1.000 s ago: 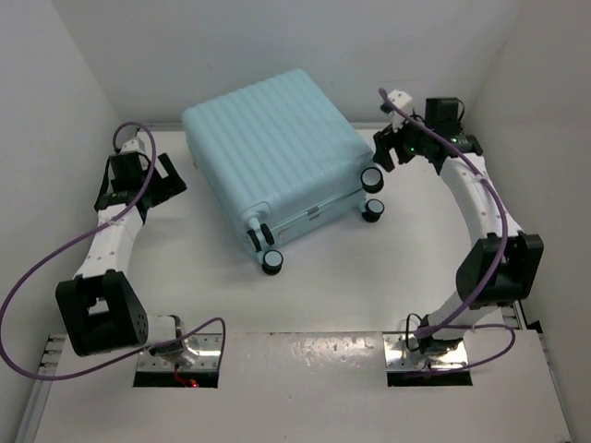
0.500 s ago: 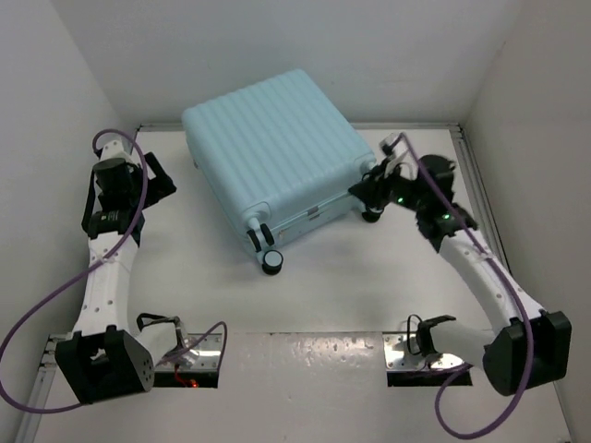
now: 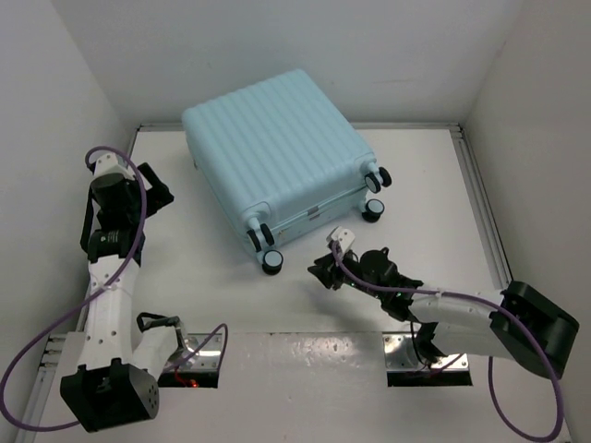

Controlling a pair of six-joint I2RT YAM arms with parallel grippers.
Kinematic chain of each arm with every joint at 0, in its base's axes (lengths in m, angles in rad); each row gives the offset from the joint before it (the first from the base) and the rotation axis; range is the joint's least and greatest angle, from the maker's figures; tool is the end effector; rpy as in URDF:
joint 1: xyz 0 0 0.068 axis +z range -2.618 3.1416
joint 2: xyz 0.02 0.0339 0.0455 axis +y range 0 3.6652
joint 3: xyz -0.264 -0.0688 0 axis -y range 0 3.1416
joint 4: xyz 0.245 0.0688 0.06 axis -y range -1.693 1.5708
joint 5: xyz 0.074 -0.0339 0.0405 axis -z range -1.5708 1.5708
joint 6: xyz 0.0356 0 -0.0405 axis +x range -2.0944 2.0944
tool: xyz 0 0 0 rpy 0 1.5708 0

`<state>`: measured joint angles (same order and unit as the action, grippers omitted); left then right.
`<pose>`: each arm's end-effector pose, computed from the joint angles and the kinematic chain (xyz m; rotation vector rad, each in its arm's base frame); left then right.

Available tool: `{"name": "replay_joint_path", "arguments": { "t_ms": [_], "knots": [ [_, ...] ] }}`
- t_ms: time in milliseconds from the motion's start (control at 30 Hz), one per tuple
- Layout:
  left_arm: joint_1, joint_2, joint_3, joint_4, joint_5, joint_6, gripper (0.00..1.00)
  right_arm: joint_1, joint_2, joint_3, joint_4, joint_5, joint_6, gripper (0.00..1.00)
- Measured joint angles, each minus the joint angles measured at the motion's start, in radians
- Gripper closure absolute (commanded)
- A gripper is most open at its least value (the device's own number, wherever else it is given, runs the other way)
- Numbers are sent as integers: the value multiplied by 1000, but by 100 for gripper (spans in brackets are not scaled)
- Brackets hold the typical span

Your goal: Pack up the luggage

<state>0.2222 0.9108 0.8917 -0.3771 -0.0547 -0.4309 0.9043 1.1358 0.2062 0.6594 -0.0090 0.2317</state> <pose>0.1998 0.0471 0.3351 -0.6649 1.8515 -0.0829 0.1290 0.1645 0.1632 -0.6391 1.8082 0.7920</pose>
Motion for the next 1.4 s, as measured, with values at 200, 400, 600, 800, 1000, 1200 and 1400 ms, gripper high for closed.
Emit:
{"name": "replay_joint_path", "arguments": {
  "t_ms": [200, 400, 600, 800, 1000, 1200, 1400],
  "knots": [
    [0, -58, -40, -19, -14, 5, 7, 38, 42, -26, 156, 84, 32, 95],
    [0, -103, -63, -30, -30, 19, 6, 205, 166, 13, 201, 319, 12, 78],
    [8, -140, -112, -32, -40, 27, 6, 272, 393, 220, 243, 549, 21, 69],
    [39, -141, -137, -44, -42, 27, 5, 276, 494, 323, 303, 644, 35, 67],
    [66, -129, -138, -33, -48, 18, 5, 276, 586, 367, 323, 713, 41, 67],
    [83, -112, -160, -33, -50, 8, 5, 261, 632, 377, 369, 747, 40, 67],
    [109, -108, -164, -23, -50, 11, 5, 237, 655, 395, 411, 758, 34, 68]
  ]
}}
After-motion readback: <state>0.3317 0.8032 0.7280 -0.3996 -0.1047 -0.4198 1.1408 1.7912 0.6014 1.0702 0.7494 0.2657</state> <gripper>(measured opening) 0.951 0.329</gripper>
